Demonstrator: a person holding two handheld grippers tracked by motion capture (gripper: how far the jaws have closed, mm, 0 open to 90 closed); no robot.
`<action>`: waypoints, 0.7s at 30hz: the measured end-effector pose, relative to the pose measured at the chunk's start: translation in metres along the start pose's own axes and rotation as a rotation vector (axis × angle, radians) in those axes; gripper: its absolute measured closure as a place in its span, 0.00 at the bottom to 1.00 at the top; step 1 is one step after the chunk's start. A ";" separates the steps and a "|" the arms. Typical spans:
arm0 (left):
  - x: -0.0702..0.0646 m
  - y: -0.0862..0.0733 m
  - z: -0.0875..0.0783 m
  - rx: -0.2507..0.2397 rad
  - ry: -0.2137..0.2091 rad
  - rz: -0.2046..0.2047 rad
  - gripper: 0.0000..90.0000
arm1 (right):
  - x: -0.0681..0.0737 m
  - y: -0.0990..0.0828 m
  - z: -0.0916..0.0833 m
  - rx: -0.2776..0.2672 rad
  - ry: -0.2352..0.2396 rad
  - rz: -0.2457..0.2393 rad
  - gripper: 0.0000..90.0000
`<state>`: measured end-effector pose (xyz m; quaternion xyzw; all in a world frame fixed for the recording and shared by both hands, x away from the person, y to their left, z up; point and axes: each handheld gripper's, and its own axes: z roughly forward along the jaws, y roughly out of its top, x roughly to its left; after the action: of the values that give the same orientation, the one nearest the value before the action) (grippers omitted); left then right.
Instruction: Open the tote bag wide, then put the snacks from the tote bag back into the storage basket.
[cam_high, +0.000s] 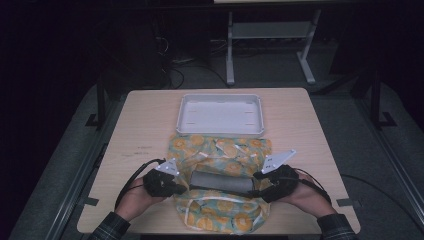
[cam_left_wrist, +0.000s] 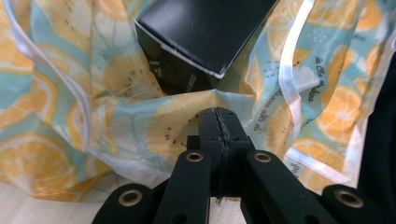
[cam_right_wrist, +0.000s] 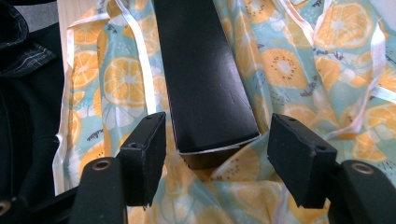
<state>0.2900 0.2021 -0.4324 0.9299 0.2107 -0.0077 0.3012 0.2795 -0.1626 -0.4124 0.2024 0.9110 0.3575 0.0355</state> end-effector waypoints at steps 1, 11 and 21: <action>0.000 0.000 0.002 0.010 -0.001 -0.003 1.00 | 0.001 0.001 0.001 -0.003 0.003 0.006 0.40; 0.003 -0.002 0.014 0.056 0.002 -0.006 1.00 | 0.004 0.015 0.014 -0.006 0.012 -0.040 0.40; 0.004 -0.003 0.016 0.064 -0.003 -0.013 1.00 | 0.005 0.029 0.033 0.023 0.026 -0.121 0.40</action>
<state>0.2941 0.1968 -0.4478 0.9378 0.2159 -0.0179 0.2714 0.2921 -0.1206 -0.4175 0.1426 0.9260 0.3470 0.0430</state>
